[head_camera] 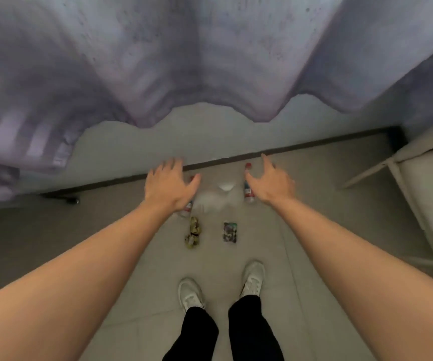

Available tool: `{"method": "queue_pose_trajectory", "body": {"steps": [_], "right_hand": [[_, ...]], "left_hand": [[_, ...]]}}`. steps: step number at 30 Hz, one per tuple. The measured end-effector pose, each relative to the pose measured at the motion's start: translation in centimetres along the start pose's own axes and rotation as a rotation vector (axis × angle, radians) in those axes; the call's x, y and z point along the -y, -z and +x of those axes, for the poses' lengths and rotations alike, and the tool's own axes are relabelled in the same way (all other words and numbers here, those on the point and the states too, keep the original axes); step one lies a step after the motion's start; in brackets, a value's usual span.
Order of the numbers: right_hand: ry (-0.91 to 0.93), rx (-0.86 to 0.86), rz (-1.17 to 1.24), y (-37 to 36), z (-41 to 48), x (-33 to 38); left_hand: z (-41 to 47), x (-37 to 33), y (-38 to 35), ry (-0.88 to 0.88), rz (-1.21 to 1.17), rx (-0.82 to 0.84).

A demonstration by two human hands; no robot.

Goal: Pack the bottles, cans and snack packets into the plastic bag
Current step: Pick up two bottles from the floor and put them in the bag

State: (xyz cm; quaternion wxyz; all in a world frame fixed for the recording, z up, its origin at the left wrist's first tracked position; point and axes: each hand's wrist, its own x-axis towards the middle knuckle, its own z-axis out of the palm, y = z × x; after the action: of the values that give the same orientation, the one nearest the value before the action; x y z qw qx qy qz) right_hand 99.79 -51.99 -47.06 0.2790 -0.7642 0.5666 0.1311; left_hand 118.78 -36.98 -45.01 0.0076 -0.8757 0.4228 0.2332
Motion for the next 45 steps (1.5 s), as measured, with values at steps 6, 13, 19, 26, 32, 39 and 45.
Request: {"method": "queue_pose_trajectory", "body": {"steps": [6, 13, 19, 26, 32, 39, 45], "right_hand": [[-0.037, 0.0, 0.007, -10.9, 7.7, -3.3], [-0.04, -0.044, -0.007, -24.4, 16.7, -9.1], [-0.072, -0.084, -0.065, -33.7, 24.9, -13.3], [-0.045, -0.115, -0.125, -39.8, 32.1, -15.1], [-0.09, -0.138, -0.096, -42.4, 34.9, -16.8], [-0.14, -0.158, -0.068, -42.3, 36.6, -17.2], [-0.208, -0.165, -0.03, -41.4, 38.3, -17.7]], "left_hand": [[5.9, 2.3, -12.0, 0.091, -0.093, 0.018], [13.0, 4.8, -28.9, 0.139, -0.042, 0.013], [17.7, 7.6, -41.1, 0.168, 0.01, 0.009], [22.2, 10.1, -48.9, 0.287, 0.01, -0.003], [23.6, 11.6, -52.0, 0.367, -0.106, 0.005], [25.0, 11.7, -52.1, 0.409, -0.16, 0.003], [26.1, 12.9, -51.8, 0.469, -0.222, 0.022]]}}
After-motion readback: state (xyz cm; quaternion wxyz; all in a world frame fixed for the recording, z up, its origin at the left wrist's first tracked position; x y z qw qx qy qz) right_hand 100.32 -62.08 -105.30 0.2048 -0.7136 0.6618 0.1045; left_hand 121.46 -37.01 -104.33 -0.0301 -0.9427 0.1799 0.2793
